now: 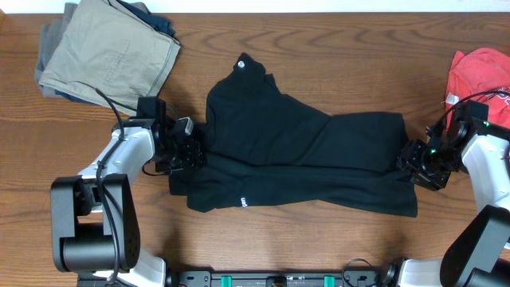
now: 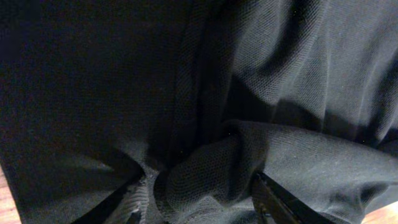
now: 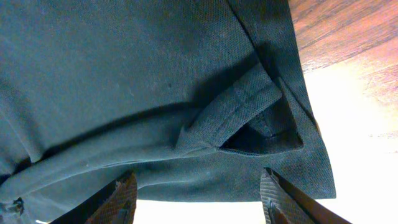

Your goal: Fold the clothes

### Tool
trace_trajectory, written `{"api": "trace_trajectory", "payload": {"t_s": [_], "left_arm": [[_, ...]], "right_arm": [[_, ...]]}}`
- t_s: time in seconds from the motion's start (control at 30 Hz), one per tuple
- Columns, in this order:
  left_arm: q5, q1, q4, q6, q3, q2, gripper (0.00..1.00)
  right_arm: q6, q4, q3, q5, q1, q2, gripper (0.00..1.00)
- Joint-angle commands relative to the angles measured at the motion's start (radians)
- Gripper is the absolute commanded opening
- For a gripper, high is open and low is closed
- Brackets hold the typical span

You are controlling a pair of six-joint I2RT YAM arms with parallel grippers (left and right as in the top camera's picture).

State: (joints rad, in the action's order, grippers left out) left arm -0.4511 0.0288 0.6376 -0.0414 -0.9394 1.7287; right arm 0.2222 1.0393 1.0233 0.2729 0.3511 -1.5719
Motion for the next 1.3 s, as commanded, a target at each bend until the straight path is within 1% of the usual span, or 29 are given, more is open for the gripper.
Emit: {"api": "trace_trajectory", "payload": {"t_s": [0.0,0.2,0.27,0.37,0.4,0.63,0.73,0.8,0.87,0.9,1.03,1.17,1.27], "left_arm": [[-0.013,-0.002,0.001,-0.007,-0.002,-0.009,0.54],[-0.013,-0.002,0.001,-0.006,-0.003,-0.080,0.54],[-0.013,-0.002,0.002,-0.006,-0.003,-0.093,0.49],[-0.013,-0.002,0.008,-0.007,-0.002,-0.096,0.31],[-0.013,-0.002,0.010,-0.007,-0.002,-0.096,0.29],[-0.013,-0.002,0.019,-0.006,0.000,-0.096,0.29],[-0.013,-0.002,0.023,-0.006,0.000,-0.095,0.27],[-0.013,-0.002,0.022,-0.006,0.000,-0.095,0.21],[-0.013,-0.002,0.016,0.001,0.000,-0.095,0.09],[-0.013,-0.002,0.010,0.013,0.000,-0.095,0.06],[-0.026,-0.002,-0.028,0.106,0.000,-0.096,0.06],[-0.153,-0.002,-0.088,0.135,-0.002,-0.096,0.06],[-0.170,-0.002,-0.140,0.201,-0.003,-0.096,0.06]], "right_arm": [[-0.014,0.000,-0.006,-0.004,-0.006,-0.005,0.62],[-0.014,0.000,-0.006,-0.004,-0.006,-0.005,0.63],[-0.014,0.000,-0.006,-0.004,-0.006,-0.005,0.63],[-0.014,0.001,-0.006,-0.004,-0.006,-0.005,0.63],[-0.014,0.001,-0.006,-0.004,-0.006,-0.005,0.63],[-0.014,0.002,-0.006,-0.003,-0.006,-0.005,0.63],[-0.014,0.001,-0.006,-0.003,-0.006,-0.005,0.63],[-0.014,0.002,-0.006,-0.003,-0.006,-0.005,0.63],[-0.014,0.002,-0.006,-0.003,-0.006,-0.005,0.63],[-0.014,0.002,-0.006,-0.003,-0.006,-0.005,0.63],[-0.014,0.002,-0.006,-0.003,-0.006,-0.005,0.63],[-0.014,0.004,-0.006,-0.003,-0.006,-0.005,0.63],[-0.014,0.004,-0.006,-0.003,-0.006,-0.005,0.63]]}}
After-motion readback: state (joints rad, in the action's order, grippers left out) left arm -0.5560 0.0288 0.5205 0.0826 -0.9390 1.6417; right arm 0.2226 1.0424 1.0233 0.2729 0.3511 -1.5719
